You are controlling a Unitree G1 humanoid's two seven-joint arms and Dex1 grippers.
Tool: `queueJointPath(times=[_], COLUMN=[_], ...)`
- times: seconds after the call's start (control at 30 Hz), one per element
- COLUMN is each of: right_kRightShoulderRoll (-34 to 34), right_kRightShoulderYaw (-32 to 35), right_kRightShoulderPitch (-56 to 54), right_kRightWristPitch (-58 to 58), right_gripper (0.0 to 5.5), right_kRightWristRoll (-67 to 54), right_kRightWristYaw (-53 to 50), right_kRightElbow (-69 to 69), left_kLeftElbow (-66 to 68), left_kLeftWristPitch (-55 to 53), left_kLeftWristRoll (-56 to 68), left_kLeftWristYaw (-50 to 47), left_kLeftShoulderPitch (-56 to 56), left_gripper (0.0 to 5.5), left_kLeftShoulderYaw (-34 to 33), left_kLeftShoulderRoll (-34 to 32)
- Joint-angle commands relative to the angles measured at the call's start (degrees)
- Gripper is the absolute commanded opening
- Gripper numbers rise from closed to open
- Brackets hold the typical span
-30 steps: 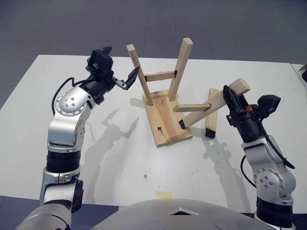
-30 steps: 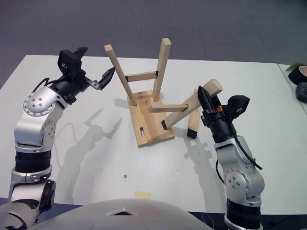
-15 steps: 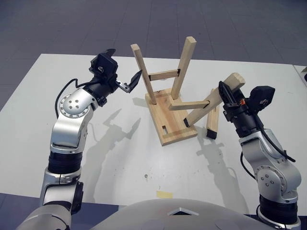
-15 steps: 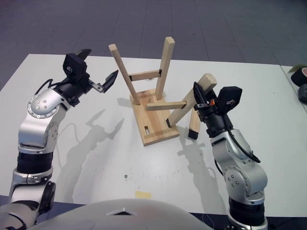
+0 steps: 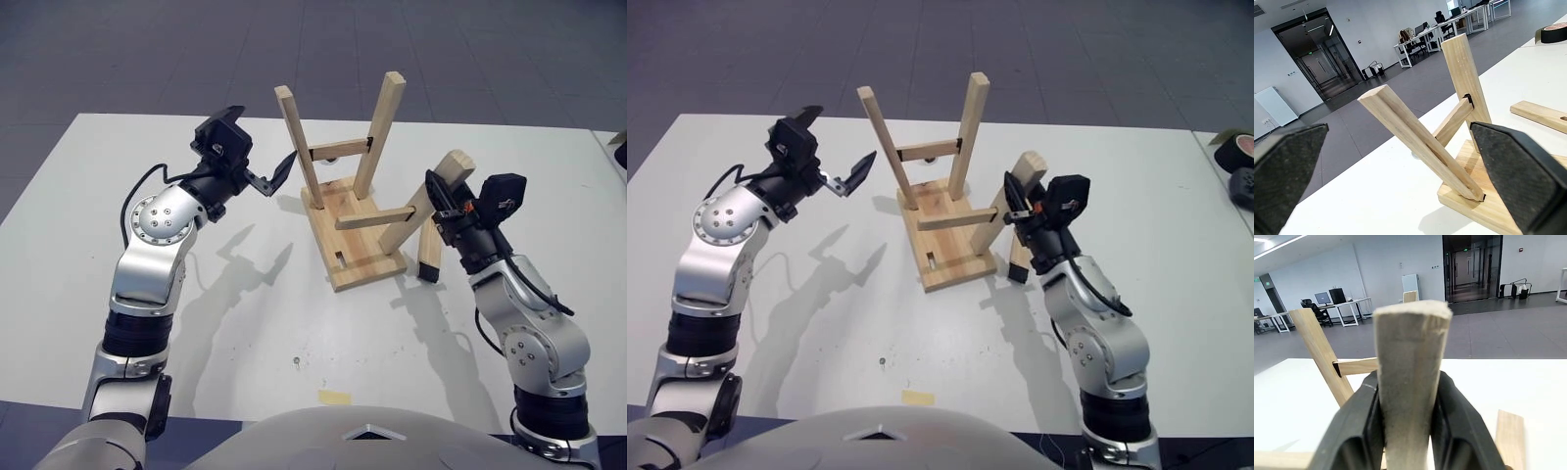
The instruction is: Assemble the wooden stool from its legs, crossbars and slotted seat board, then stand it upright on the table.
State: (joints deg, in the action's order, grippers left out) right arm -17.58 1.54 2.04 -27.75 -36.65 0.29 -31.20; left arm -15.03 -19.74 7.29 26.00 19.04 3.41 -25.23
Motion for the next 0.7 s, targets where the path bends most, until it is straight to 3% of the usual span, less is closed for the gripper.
queueJointPath(times=[0.03,0.47,0.5,0.7], right_kRightShoulderRoll=[1.5,2.8,3.0,3.3], right_kRightShoulderYaw=[-2.8,-0.9,-0.4,4.9], right_kRightShoulderPitch=[1.9,-3.6,-4.4,-9.6], right_kRightWristPitch=[-2.5,1.4,0.9,-0.1], right_gripper=[1.01,1.01,1.38,2.32], right_kRightWristRoll=[2.8,4.4,3.6,-2.1], right_kRightWristYaw=[1.3,6.0,6.0,6.7], right_kRightElbow=[5.9,2.0,1.5,-1.2], left_kLeftElbow=[1.1,1.3,1.5,1.1], left_kLeftWristPitch=[0.4,0.3,0.3,-0.5], left_kLeftWristRoll=[-0.3,-1.1,-1.1,0.2], left_kLeftWristYaw=[0.7,0.8,1.0,2.5], left_kLeftShoulderPitch=[1.5,1.3,1.5,0.8], left_gripper=[5.40,5.40,5.40,5.40], left_kLeftShoulderYaw=[0.4,1.0,1.1,0.1], left_kLeftShoulderRoll=[0.4,1.1,1.1,0.5])
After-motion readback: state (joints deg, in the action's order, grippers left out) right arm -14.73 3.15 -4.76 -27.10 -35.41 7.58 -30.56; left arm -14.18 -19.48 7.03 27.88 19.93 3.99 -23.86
